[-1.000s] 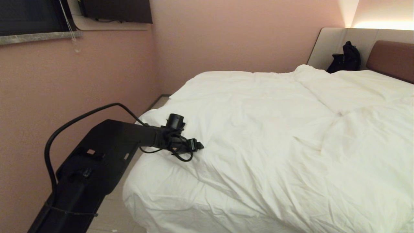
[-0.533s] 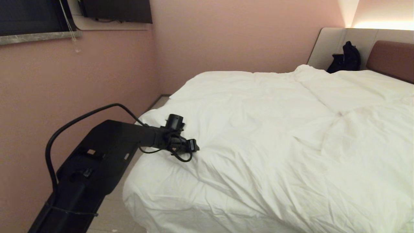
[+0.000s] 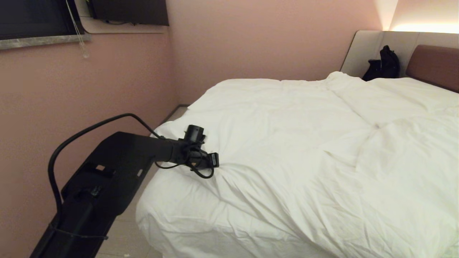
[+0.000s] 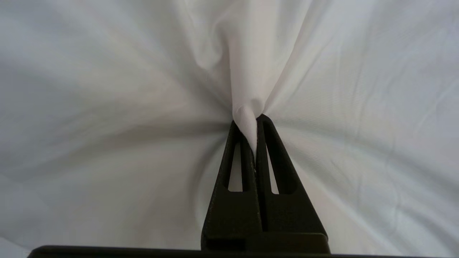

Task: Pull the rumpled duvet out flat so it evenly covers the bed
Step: Flatten the corners of the folded blanket

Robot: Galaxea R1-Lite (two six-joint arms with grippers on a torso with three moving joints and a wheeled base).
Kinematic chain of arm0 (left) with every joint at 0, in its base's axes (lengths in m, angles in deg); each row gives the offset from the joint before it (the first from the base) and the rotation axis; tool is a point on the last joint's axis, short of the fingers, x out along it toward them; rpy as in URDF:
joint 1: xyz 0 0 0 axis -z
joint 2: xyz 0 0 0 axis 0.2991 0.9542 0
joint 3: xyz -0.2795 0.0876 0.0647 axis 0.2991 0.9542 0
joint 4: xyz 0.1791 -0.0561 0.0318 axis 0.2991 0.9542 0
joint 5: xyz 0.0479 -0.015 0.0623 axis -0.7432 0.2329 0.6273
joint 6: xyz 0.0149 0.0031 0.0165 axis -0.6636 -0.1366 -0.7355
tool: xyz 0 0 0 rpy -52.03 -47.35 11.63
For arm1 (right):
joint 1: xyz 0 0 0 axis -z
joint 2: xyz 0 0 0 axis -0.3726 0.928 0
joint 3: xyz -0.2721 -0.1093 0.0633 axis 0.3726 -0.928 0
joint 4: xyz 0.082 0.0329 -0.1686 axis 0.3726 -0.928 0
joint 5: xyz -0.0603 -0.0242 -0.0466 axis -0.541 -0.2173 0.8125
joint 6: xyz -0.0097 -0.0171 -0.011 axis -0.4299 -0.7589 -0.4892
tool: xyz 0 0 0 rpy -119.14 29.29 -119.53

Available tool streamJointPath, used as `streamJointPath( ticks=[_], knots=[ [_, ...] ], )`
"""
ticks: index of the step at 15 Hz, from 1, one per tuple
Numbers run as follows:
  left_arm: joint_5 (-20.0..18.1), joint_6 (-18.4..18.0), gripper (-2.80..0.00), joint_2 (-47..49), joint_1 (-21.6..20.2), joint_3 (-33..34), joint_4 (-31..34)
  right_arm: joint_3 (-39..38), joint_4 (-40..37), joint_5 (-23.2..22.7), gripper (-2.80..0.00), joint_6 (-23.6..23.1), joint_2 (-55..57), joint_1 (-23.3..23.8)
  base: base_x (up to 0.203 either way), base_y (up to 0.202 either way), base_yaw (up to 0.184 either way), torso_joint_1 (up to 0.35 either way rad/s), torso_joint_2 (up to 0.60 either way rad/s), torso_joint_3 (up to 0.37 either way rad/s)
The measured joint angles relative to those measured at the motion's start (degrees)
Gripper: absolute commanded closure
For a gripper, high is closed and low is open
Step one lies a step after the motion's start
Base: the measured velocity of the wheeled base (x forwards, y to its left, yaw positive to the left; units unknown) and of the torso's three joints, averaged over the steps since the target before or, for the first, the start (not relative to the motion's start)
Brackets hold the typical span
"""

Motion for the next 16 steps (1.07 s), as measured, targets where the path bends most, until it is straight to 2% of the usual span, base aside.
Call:
streamJointPath(
  ticks=[4, 9, 12, 16],
  knots=[
    [0.28, 0.42, 0.00, -2.98, -0.05, 1.51, 0.61, 0.00, 0.00, 0.00, 0.00, -0.02, 0.00, 0.00, 0.000, 0.000, 0.000, 0.000, 0.00, 0.000],
    [1.59, -0.15, 0.00, -12.35, -0.02, 12.72, 0.48, 0.00, -0.01, -0.01, 0.00, -0.02, 0.00, 0.00, 0.000, 0.000, 0.000, 0.000, 0.00, 0.000],
    [2.24, -1.19, 0.00, -21.40, -0.09, 26.56, 0.45, 0.00, 0.00, 0.00, 0.00, 0.00, 0.00, 0.00, 0.000, 0.000, 0.000, 0.000, 0.00, 0.000],
    [2.55, -4.43, 0.00, -33.79, -0.26, 45.47, -0.19, 0.00, -0.02, 0.02, 0.00, -0.02, 0.00, 0.00, 0.000, 0.000, 0.000, 0.000, 0.00, 0.000]
  ],
)
